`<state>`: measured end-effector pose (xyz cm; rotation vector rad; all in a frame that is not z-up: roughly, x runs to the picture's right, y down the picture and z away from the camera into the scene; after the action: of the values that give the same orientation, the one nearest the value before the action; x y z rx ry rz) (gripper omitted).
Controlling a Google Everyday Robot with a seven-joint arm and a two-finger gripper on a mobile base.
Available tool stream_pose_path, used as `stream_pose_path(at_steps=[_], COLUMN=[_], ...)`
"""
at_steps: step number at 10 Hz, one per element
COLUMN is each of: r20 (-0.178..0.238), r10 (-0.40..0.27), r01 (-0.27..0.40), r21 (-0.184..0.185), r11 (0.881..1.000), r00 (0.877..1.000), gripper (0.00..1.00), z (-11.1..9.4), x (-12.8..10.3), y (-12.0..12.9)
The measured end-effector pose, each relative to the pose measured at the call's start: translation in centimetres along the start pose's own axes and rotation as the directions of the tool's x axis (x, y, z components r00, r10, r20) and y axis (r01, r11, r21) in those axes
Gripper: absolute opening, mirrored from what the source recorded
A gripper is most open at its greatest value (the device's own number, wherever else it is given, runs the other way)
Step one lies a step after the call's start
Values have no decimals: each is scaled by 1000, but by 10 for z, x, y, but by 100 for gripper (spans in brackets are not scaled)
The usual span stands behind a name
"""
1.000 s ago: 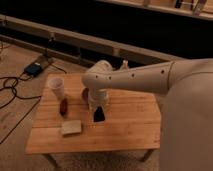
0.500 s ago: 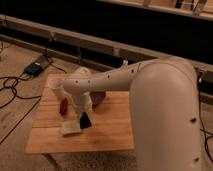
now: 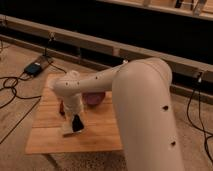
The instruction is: Place the eraser on the white sponge
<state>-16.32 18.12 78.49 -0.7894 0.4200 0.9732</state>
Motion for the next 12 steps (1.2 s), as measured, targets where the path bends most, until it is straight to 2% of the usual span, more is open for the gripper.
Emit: stream_pose_path(at_steps=[4, 5, 12], r20=[-18, -22, -11], r10=[-52, -64, -83], r01=[51, 64, 82], r21=[-17, -19, -5], r11=[999, 998, 997], r00=[998, 998, 997], gripper=[0, 3, 73], z=[12, 15, 17], x=[-4, -4, -11], y=[17, 20, 21])
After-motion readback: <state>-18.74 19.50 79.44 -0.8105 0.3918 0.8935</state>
